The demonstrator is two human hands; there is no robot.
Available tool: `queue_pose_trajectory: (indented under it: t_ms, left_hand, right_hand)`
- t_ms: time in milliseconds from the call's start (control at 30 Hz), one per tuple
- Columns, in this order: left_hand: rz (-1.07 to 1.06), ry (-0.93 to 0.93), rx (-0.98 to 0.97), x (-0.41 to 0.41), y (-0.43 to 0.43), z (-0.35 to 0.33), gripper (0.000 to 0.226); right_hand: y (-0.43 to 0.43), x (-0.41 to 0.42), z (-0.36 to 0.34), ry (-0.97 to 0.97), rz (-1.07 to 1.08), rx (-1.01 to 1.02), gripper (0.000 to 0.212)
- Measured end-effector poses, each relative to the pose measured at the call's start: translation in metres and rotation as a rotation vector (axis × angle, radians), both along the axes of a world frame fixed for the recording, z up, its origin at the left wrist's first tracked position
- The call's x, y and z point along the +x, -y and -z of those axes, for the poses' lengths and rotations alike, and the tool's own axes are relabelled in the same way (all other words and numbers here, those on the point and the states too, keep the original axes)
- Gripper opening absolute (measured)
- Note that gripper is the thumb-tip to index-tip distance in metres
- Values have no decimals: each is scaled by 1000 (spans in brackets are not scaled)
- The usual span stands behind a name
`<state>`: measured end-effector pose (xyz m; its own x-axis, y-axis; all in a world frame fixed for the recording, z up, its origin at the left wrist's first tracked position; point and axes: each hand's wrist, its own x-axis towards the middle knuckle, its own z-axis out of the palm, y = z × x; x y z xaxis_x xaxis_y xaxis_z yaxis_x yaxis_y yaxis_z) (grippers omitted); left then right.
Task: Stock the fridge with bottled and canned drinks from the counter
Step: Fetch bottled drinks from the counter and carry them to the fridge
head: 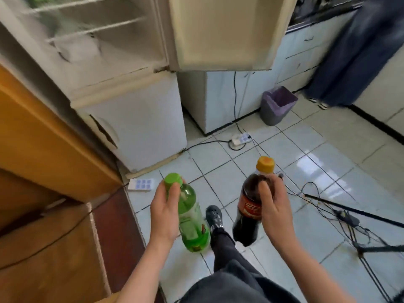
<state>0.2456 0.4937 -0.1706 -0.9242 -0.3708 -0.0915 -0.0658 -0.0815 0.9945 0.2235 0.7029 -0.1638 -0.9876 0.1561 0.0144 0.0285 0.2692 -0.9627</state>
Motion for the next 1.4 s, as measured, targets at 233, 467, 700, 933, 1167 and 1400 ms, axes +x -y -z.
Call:
queue_pose_trajectory:
  t_ms: [233, 467, 700, 933, 1167, 1400]
  left_hand:
    - [-291, 46, -81, -92, 99, 7, 32]
    - [-451, -4, -147, -202, 170, -30, 28]
    - [-550, -56, -132, -265, 228, -48, 30]
    - [-492, -167, -218, -350, 320, -86, 27]
    - [-458, -348, -316, -437, 420, -160, 38]
    - [-491, -490, -383, -514, 485, -217, 20]
  right_hand:
    - [115, -151, 6, -3, -340, -24, 28]
    - [209, -292, -27, -65, -576, -32, 20]
    - [288, -373, -52, -131, -686, -54, 19]
    - [376, -447, -86, -281, -703, -120, 24]
    - [477, -527, -146, -458, -639, -202, 25]
    - [560, -587, -196, -621, -558, -275, 17]
